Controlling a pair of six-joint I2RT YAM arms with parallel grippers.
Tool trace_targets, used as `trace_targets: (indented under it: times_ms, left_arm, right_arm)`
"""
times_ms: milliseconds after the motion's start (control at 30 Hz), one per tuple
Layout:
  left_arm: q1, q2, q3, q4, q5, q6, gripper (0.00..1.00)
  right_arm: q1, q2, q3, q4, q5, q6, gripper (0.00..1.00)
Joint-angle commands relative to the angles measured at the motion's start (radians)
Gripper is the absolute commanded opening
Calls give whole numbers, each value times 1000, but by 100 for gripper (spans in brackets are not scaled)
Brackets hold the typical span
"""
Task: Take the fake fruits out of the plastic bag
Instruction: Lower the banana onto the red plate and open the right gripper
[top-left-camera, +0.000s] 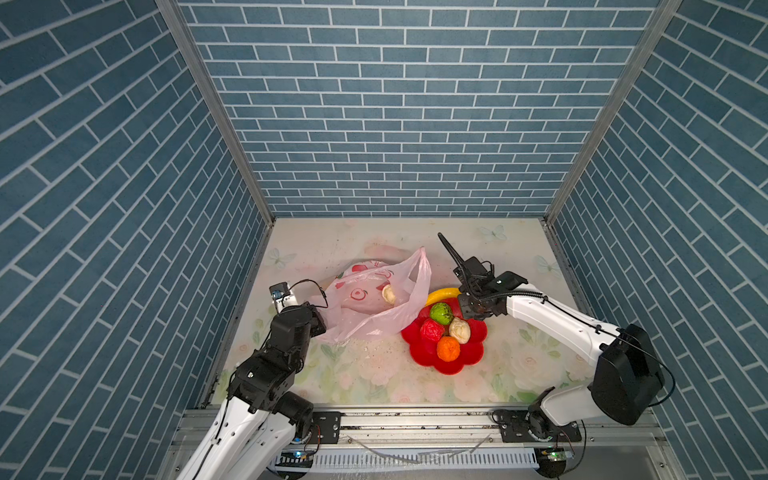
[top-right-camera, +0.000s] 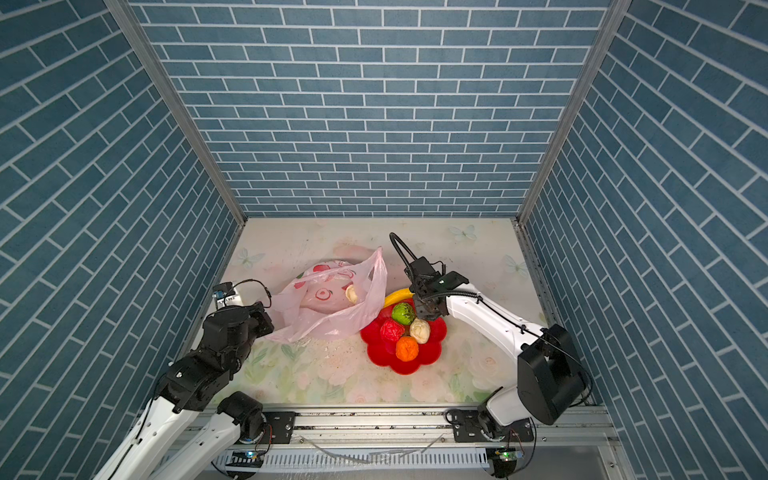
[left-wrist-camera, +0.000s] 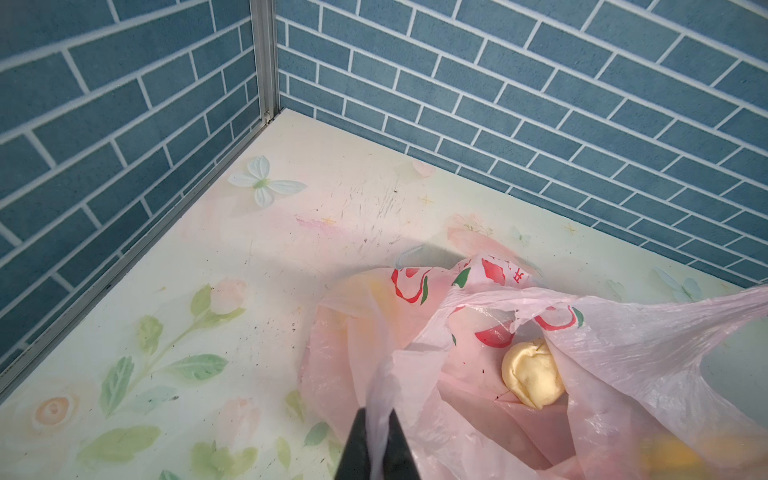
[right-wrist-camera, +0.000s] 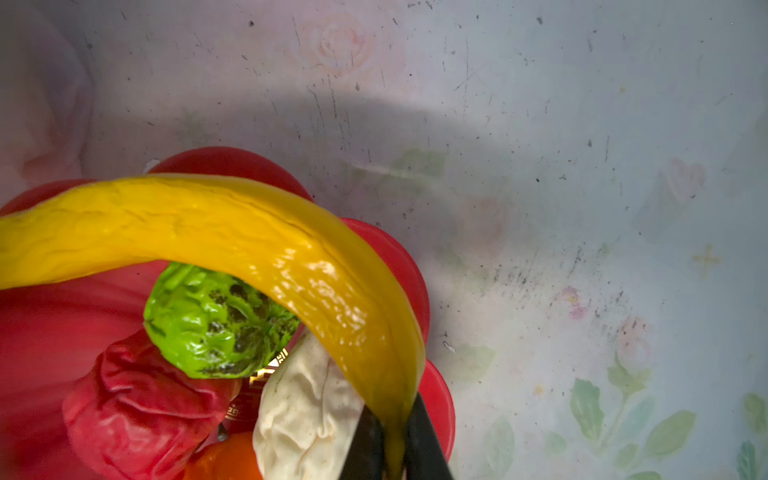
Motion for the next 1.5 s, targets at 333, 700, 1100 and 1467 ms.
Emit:
trace_targets:
  times_ms: [333, 700, 1100, 1467]
  left_arm:
    - [4, 5, -8, -5, -7, -4, 9]
    - [5, -15, -5, -21, -6, -6, 9]
    - [5, -17, -5, -23, -5, -4, 9]
    - [5, -21, -7, -24, -7, -1, 9]
  right_arm:
    - [-4, -12, -105, 54, -58, 40, 4]
    - [-4, -5, -138, 74, -55, 60, 12]
    - [-4, -6, -139, 65, -39, 67, 22]
    - [-5, -21, -120, 38, -12, 68, 25]
